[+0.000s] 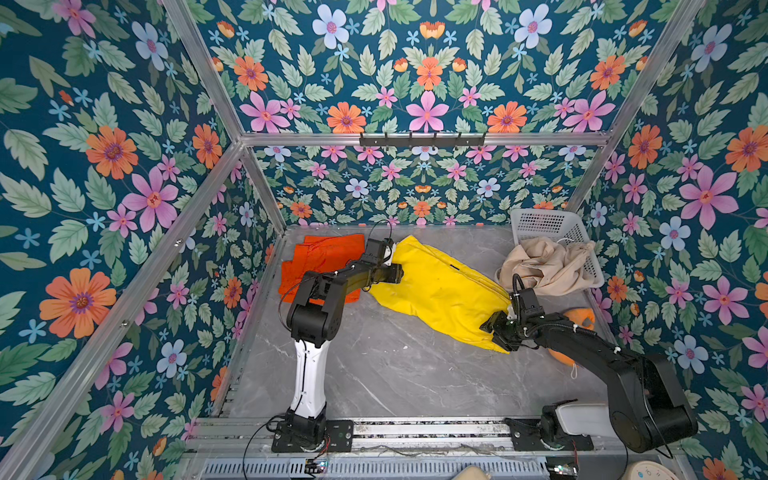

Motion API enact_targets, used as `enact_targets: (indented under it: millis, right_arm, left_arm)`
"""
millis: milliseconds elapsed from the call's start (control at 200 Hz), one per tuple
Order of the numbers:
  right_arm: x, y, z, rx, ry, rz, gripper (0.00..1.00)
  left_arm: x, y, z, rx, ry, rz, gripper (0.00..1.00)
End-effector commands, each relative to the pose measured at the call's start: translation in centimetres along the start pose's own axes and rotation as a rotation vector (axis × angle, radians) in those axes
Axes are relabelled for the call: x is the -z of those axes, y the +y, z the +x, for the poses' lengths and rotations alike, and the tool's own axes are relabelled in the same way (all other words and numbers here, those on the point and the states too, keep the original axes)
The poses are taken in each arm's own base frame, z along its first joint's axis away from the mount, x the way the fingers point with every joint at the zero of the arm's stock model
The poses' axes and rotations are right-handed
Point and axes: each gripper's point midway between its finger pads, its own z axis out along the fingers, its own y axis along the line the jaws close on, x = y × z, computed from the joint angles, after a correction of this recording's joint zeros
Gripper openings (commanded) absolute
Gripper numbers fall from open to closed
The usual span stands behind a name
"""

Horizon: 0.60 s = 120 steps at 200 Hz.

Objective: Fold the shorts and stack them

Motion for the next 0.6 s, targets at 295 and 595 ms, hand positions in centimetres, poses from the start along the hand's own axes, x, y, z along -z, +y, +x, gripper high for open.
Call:
enact_targets:
  millis: [295,595]
  right_arm:
    - [6.9,-1.0,0.4,-0.009,-0.059,-0.083,0.6]
    - [11.7,-1.5,-5.3,-0.042,-0.237,-0.173,0.63]
  left_arm:
    - [9.9,-2.7,2.4,0.037,-0.017,0.04,0.62]
    - [11.7,-2.7,-5.2,-0.1,-0.073,0.031,0.64]
